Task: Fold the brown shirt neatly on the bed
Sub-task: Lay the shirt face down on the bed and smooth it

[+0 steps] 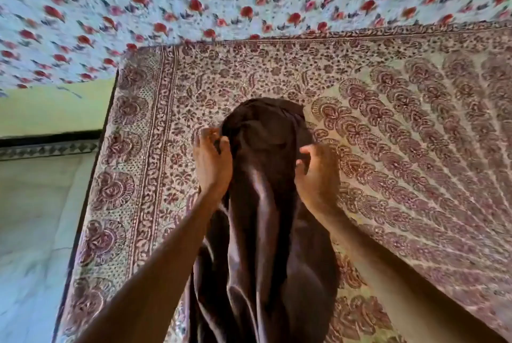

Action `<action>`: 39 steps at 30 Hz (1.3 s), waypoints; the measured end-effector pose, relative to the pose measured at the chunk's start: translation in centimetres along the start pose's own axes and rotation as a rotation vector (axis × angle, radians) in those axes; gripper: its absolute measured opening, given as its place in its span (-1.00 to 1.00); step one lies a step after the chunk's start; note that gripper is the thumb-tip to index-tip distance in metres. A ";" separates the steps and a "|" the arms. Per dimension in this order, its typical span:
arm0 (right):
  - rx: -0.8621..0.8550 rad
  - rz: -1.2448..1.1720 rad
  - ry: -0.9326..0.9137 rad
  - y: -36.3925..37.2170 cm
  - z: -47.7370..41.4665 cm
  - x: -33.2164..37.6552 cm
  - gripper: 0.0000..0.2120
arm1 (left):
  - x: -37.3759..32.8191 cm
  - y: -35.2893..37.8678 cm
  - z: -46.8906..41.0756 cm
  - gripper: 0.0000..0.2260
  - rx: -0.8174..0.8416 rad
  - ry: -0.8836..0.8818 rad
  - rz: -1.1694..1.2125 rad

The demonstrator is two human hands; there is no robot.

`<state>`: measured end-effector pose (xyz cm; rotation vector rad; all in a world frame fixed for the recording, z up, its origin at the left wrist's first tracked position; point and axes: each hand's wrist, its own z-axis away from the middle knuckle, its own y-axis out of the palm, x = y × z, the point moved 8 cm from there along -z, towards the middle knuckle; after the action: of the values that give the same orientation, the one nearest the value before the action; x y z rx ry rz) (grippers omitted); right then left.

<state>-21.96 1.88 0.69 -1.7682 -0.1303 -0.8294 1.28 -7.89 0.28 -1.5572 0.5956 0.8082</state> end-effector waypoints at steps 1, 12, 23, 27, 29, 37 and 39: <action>-0.019 0.067 0.037 1.0 -0.6 -0.6 -0.75 | 0.9 0.7 -1.1 -0.74 -0.010 -0.049 -0.068; 0.025 0.028 0.530 2.1 -2.1 -4.2 -0.78 | 4.3 3.9 -4.3 -0.78 0.221 -0.704 0.241; -0.059 -0.294 0.459 -7.7 2.2 -0.9 -0.77 | -4.8 -2.2 0.6 -0.81 0.276 -0.262 0.047; -0.089 -0.266 0.400 -16.8 4.4 2.1 -0.62 | -9.6 -7.9 4.5 -0.74 0.325 -0.167 -0.146; -0.076 -0.219 0.369 -20.5 5.3 3.5 -0.82 | -12.4 -10.8 6.0 -0.76 0.289 -0.117 -0.120; -0.292 -0.014 0.271 -45.5 14.2 9.4 -0.80 | -26.8 -27.6 15.4 -0.86 0.109 0.088 0.157; -0.367 0.012 0.239 -51.6 16.9 10.1 -0.82 | -30.1 -31.8 17.9 -0.87 0.020 0.124 0.178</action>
<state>-31.03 32.71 45.63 -1.9881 0.2023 -1.1013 3.92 12.21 43.02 -1.5593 0.8398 0.8407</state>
